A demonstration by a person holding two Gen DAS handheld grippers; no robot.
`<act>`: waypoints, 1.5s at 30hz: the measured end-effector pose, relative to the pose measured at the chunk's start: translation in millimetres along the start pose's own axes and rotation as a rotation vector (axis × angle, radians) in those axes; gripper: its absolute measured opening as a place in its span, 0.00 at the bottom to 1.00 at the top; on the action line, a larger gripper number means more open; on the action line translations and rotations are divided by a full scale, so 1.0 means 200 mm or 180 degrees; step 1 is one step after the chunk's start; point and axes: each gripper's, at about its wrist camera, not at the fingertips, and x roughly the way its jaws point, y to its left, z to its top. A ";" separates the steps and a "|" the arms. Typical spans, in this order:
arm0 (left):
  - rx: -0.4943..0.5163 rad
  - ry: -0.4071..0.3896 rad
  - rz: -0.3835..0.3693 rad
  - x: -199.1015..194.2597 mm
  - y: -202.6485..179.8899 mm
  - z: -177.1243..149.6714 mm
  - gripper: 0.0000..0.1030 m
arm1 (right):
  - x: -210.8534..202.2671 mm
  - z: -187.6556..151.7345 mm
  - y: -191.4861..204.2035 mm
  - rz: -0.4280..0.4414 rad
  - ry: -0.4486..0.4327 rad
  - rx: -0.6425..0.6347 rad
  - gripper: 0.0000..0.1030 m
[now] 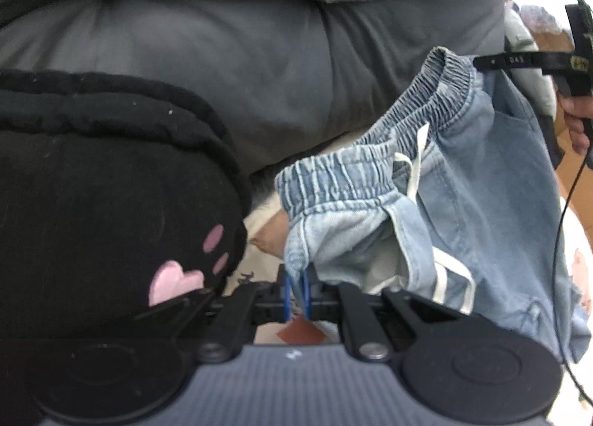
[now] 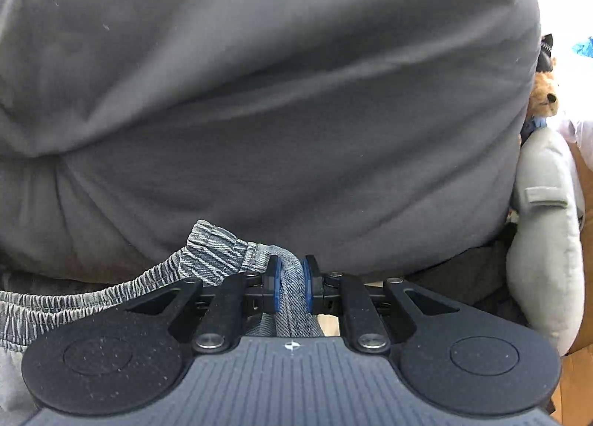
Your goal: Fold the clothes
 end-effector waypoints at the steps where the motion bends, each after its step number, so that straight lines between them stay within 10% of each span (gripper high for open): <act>1: 0.0012 0.0075 0.0018 0.05 0.00 0.00 0.07 | 0.04 -0.01 0.00 -0.0014 0.0058 0.0023 0.12; 11: 0.0236 0.0312 0.0119 0.14 -0.07 -0.04 0.17 | 0.04 -0.09 0.00 0.0071 0.0158 0.0060 0.38; 25: 0.0158 -0.0053 -0.0201 0.21 -0.18 0.14 0.09 | 0.05 -0.29 0.12 0.0303 0.0164 -0.0082 0.38; 45: 0.0355 0.0275 -0.0102 0.52 -0.11 0.05 0.09 | 0.52 -0.41 0.28 -0.0190 0.0589 -0.0276 0.38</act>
